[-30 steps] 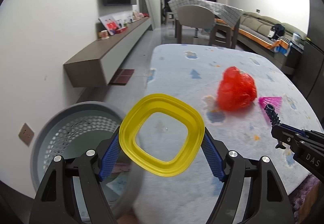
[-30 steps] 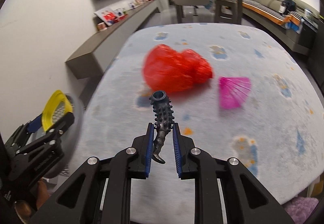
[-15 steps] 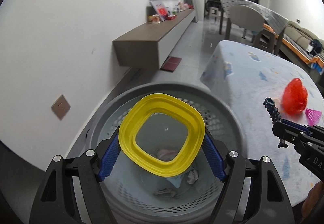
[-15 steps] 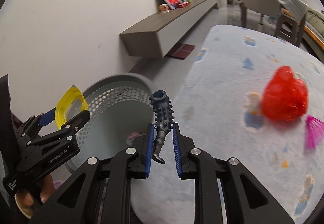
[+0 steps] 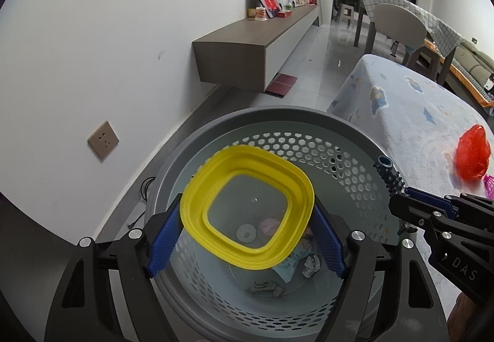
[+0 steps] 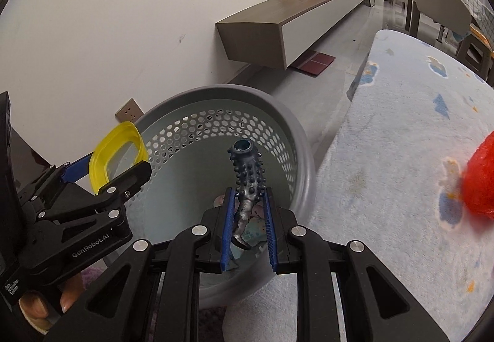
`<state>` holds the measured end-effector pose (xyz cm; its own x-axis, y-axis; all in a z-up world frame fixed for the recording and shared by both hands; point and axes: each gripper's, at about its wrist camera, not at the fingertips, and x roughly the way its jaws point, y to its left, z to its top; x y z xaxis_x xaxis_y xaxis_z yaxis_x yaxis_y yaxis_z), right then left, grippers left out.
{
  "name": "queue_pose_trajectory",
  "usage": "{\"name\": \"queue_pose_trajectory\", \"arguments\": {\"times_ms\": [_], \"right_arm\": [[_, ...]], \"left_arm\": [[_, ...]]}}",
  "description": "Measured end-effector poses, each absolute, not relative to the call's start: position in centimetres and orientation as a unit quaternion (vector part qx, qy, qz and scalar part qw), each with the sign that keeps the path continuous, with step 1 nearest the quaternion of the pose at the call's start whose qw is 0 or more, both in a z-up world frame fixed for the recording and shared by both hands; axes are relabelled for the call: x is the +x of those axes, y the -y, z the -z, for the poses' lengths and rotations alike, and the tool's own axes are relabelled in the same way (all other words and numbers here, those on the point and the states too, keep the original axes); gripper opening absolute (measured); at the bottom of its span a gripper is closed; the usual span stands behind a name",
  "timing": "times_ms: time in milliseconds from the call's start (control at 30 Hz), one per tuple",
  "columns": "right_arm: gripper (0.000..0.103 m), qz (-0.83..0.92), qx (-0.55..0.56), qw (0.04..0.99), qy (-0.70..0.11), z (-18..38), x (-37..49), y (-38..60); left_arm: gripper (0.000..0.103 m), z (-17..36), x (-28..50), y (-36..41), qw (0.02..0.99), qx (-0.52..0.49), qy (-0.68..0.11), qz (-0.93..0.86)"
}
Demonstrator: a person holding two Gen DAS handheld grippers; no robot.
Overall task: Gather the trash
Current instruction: 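Open both grippers over the wastebasket to drop the lid and fish, then move both grippers back toward the red bag and pink shuttlecock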
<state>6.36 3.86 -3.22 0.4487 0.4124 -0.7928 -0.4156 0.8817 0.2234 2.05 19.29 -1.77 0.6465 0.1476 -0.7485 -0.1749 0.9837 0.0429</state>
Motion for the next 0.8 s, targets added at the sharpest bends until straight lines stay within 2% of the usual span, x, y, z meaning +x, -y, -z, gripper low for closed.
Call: {"name": "queue_pose_trajectory", "arguments": {"times_ms": [33,100,133,400,800], "right_arm": [[0.023,-0.244,-0.002,0.851,-0.464,3.3,6.3,-3.9],[0.038,-0.241,-0.006,0.857,-0.456,3.1,6.0,-4.0],[0.04,-0.239,-0.007,0.859,-0.452,3.1,5.9,-4.0],[0.047,-0.23,-0.002,0.863,-0.45,3.2,5.5,-3.5],[0.05,-0.209,0.014,0.87,-0.446,3.5,4.3,-2.1]], "left_arm": [[0.082,1.8,2.0,-19.4,0.907,-0.017,-0.41,-0.091],[0.084,1.7,1.9,-19.5,0.908,-0.017,-0.407,-0.094],[0.086,1.7,1.9,-19.6,0.909,-0.017,-0.406,-0.096],[0.088,1.8,1.9,-19.7,0.908,-0.015,-0.406,-0.099],[0.092,1.7,1.8,-18.9,0.911,-0.011,-0.402,-0.091]]}}
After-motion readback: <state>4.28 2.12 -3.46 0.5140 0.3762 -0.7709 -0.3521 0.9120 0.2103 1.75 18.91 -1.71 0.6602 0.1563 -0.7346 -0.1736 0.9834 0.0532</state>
